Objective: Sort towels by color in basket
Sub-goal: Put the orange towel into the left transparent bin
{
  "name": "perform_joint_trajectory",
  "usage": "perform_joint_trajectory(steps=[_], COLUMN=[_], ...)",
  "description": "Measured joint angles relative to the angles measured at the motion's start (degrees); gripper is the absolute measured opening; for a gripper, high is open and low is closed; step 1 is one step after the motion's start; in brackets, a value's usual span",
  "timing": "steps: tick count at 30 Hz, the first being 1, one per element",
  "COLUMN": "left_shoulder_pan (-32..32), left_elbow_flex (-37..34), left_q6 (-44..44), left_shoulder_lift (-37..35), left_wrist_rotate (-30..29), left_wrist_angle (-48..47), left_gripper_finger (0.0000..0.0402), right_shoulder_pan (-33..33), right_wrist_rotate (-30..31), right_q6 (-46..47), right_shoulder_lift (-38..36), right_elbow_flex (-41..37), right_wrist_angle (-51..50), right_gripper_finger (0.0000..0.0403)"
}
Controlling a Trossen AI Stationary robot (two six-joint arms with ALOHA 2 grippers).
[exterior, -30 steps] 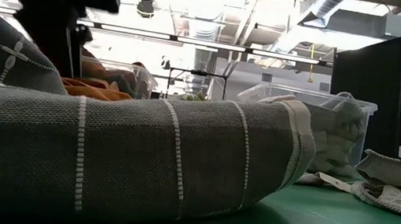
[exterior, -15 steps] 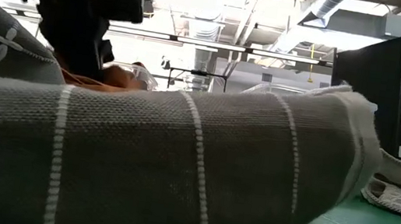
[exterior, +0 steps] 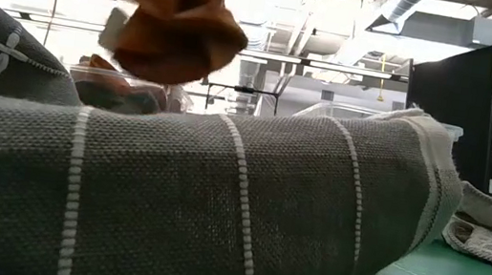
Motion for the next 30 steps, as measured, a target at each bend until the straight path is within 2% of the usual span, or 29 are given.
perform_joint_trajectory(steps=[5, 10, 14, 20, 30], left_shoulder_pan=[4.26, 8.10, 12.24, 20.44, 30.44], left_elbow_flex=[0.02, 0.07, 0.11, 0.11, 0.11], left_q6=[2.77, 8.15, 10.15, 11.44, 12.46], left_shoulder_lift=[-7.86, -12.66, -15.35, -17.94, -15.83], left_wrist_rotate=[-0.22, -1.09, -1.32, -1.42, -1.50], left_wrist_angle=[7.07, 14.46, 16.57, 14.66, 1.74], left_gripper_finger=[0.0002, 0.0001, 0.0001, 0.0001, 0.0001], right_shoulder_pan=[-0.60, -1.68, -1.75, -1.73, -1.53], right_wrist_rotate=[0.77, 0.79, 0.79, 0.79, 0.77], right_q6=[-0.44, -0.57, -0.59, -0.57, -0.18], right_shoulder_lift=[0.00, 0.02, 0.04, 0.04, 0.04], right_elbow_flex=[0.00, 0.00, 0.00, 0.00, 0.00], right_wrist_angle=[0.05, 1.04, 2.36, 2.65, 2.63], right_gripper_finger=[0.0285, 0.0285, 0.0285, 0.0285, 0.0285])
